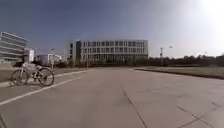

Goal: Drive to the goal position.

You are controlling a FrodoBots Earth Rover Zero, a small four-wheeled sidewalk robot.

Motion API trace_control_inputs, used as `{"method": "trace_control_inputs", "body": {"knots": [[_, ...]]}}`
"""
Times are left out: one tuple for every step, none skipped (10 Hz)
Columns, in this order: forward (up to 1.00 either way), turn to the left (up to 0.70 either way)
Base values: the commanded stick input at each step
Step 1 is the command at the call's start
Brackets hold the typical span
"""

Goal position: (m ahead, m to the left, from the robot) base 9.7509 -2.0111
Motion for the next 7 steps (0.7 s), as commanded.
{"method": "trace_control_inputs", "body": {"knots": [[0.70,0.00],[0.70,0.00],[0.70,0.00],[0.70,0.00],[0.70,0.00],[0.70,0.00],[0.70,0.00]]}}
